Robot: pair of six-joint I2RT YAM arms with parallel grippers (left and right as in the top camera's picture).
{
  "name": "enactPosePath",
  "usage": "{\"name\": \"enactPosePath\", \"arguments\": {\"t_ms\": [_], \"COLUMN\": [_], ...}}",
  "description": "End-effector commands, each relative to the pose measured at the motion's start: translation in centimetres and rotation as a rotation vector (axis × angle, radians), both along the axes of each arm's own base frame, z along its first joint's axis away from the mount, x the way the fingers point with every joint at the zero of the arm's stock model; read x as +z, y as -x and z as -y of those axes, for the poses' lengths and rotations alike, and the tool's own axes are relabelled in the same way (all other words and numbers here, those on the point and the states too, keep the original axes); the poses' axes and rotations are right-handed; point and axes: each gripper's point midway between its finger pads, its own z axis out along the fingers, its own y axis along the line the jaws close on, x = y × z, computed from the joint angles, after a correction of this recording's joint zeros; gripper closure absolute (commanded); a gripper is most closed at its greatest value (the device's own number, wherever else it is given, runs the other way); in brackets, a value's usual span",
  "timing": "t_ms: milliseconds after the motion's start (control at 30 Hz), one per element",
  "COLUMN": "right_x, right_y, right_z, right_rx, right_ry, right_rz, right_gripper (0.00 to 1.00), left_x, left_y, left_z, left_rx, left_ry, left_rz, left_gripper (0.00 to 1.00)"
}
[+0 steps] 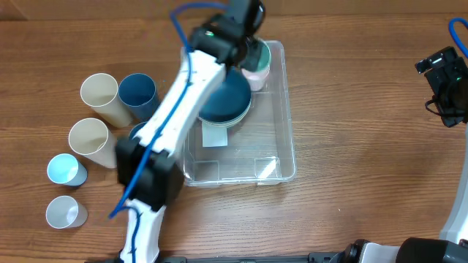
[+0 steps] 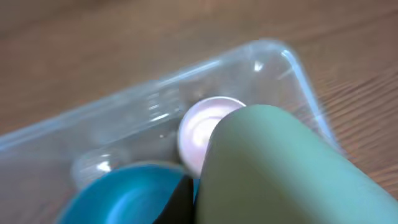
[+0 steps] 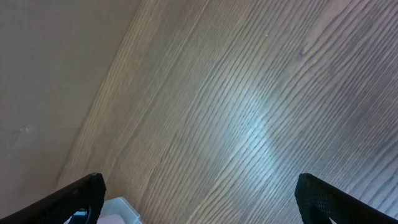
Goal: Pack container
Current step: 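Carry the mint cup with the left gripper and drop it into the pink cup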
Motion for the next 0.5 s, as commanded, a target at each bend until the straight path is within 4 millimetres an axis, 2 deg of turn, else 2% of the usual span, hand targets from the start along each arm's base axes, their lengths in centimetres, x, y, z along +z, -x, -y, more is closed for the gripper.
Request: {"name": "enactPosePath", "arguments": {"t_ms": [0,67,233,367,467], "right_x": [0.6,0.6,0.6,0.6,0.6], "right_y": [-0.1,-0.1,-0.1,-0.1,-0.1], "right_z": [0.0,0.0,0.0,0.0,0.0], "right_rx": [-0.004,-0.004,-0.004,-0.004,-0.004], "right_ry": [0.006,0.006,0.006,0.006,0.006], "right_rz": [0.015,0.015,0.015,0.015,0.015], "right_gripper": [0.0,0.0,0.0,0.0,0.0], "left_x": [-3.2,-4.0,-3.9,-3.7,-1.9], "left_y": [-0.8,-1.3,-1.7,-1.7,-1.8], "left_z": [1.0,1.1,1.1,1.0,0.0], "left_rx": [-0.032,-0.03,-0.023,-0.022,0.025], "left_ry": [-0.003,-0.003,-0.002,-0.001,-0.03], "left_rz": [-0.035,-0.035,-0.02,-0.017,-0.002], "left_gripper": [0.96,0.96,0.95,0.84,0.72]}}
